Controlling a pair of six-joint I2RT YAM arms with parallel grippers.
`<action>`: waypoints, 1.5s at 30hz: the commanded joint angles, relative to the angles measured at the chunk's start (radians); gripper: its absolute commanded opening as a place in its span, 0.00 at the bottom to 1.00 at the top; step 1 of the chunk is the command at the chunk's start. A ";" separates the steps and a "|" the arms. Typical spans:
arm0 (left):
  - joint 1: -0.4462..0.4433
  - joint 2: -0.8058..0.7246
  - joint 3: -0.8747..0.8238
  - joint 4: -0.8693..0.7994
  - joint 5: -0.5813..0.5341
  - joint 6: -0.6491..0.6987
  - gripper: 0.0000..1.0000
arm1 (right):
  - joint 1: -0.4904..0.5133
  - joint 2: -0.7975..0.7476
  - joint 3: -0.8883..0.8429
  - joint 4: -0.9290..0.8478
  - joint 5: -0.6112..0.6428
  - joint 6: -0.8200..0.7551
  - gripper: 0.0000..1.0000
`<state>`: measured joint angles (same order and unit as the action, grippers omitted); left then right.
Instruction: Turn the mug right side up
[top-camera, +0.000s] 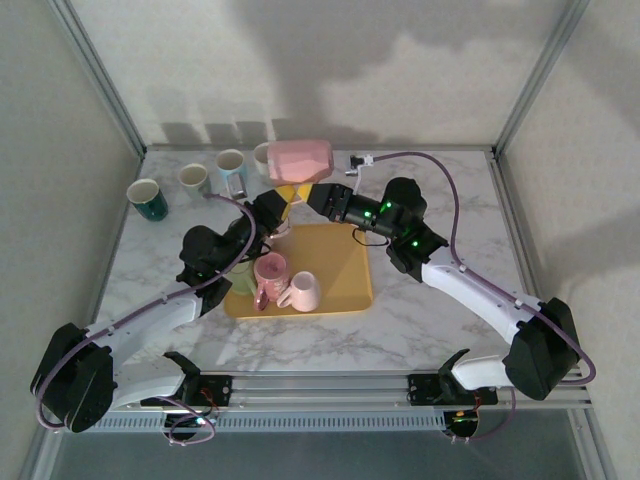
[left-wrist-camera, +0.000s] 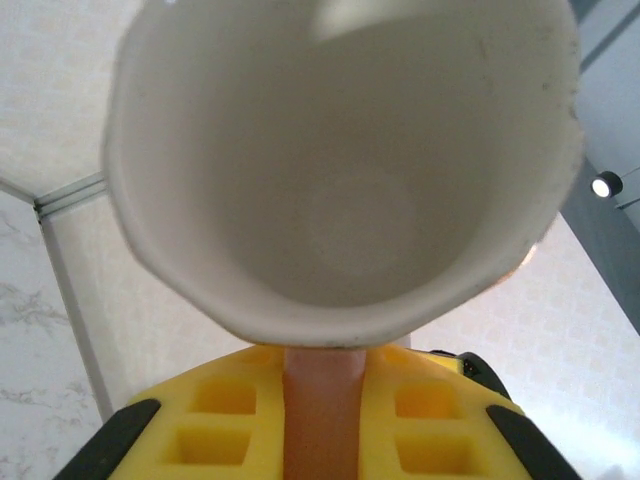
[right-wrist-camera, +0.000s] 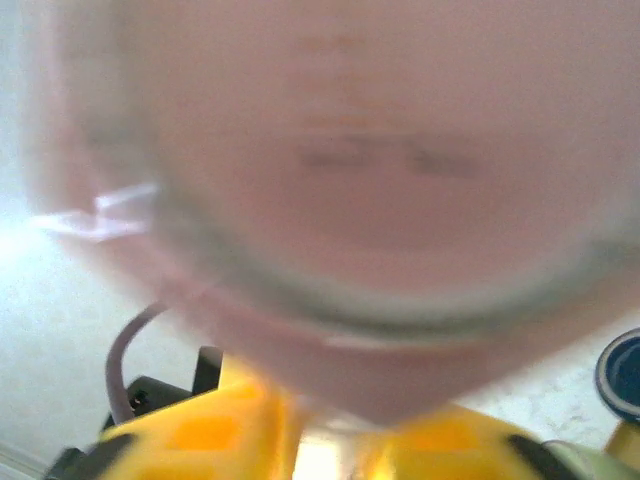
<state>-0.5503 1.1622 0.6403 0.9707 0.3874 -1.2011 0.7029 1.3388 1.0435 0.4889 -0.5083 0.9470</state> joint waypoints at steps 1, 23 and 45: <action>-0.007 0.000 0.053 0.022 -0.005 0.046 0.00 | 0.010 -0.030 0.043 0.003 0.022 -0.073 0.42; 0.080 -0.125 0.317 -0.816 -0.234 0.532 0.00 | 0.000 -0.246 0.147 -1.029 0.406 -0.717 0.65; 0.312 0.095 0.475 -1.320 -0.630 0.727 0.00 | -0.002 -0.026 0.233 -1.086 0.459 -0.693 0.66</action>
<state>-0.2741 1.2484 1.0569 -0.3962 -0.2043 -0.5358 0.7048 1.3052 1.2419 -0.5961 -0.0704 0.2478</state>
